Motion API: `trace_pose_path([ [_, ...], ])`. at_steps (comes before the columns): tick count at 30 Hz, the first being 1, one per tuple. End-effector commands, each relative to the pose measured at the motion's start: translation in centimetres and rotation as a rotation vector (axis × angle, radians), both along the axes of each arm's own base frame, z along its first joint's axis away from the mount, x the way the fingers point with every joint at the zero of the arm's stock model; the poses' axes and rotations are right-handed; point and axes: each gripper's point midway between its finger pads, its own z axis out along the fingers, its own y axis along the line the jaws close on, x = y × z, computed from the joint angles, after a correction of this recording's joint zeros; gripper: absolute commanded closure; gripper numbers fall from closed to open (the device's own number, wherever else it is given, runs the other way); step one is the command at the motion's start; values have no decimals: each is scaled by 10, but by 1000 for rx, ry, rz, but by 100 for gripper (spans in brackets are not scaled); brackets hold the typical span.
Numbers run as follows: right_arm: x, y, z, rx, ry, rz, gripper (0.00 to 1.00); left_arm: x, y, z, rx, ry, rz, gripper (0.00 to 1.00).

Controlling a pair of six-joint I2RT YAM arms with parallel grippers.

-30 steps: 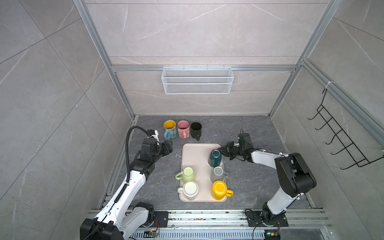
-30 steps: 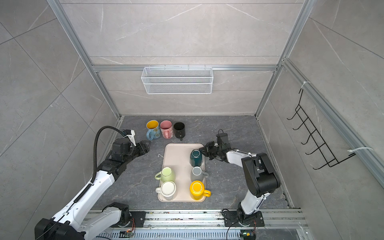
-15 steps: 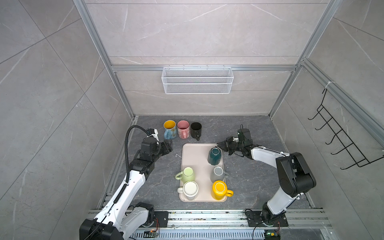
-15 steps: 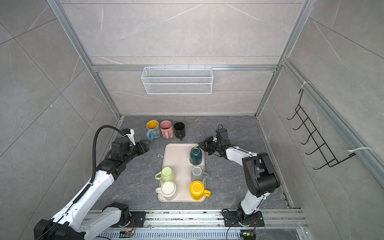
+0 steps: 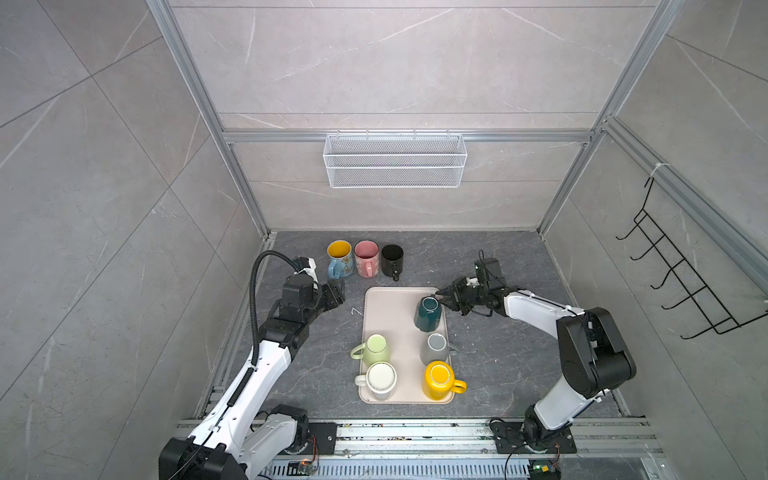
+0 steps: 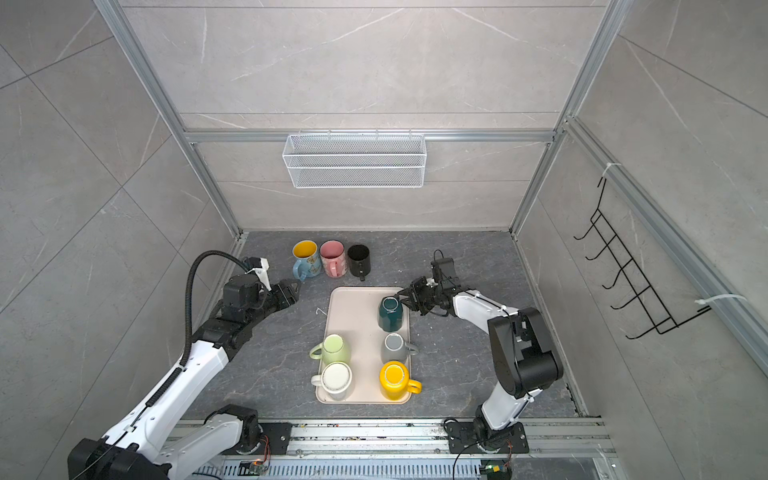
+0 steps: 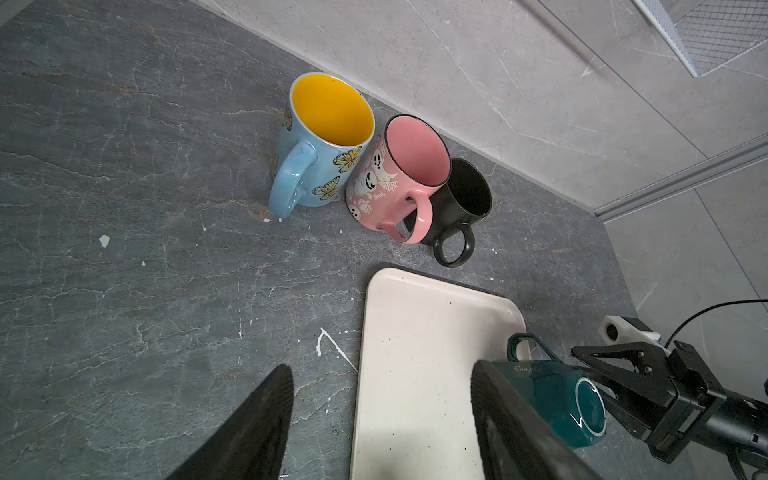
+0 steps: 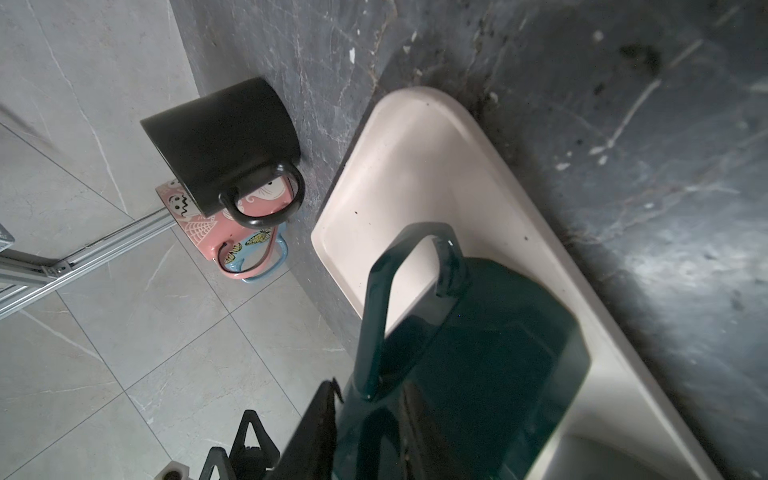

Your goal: Turn the mug right side up

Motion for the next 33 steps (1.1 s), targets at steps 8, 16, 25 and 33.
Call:
trace_pose_path([
  [8,-37,11,-5,-16,31,38,70,2,0,20,-15,-58,-7,30],
  [16,-44,13,-4,-10,30,26,70,-1,1,21,-15,-63,-5,30],
  [25,-25,24,0,4,28,56,57,1,1,24,-15,-60,0,30],
  [33,-10,24,9,-13,53,115,45,11,2,27,-5,-55,18,30],
])
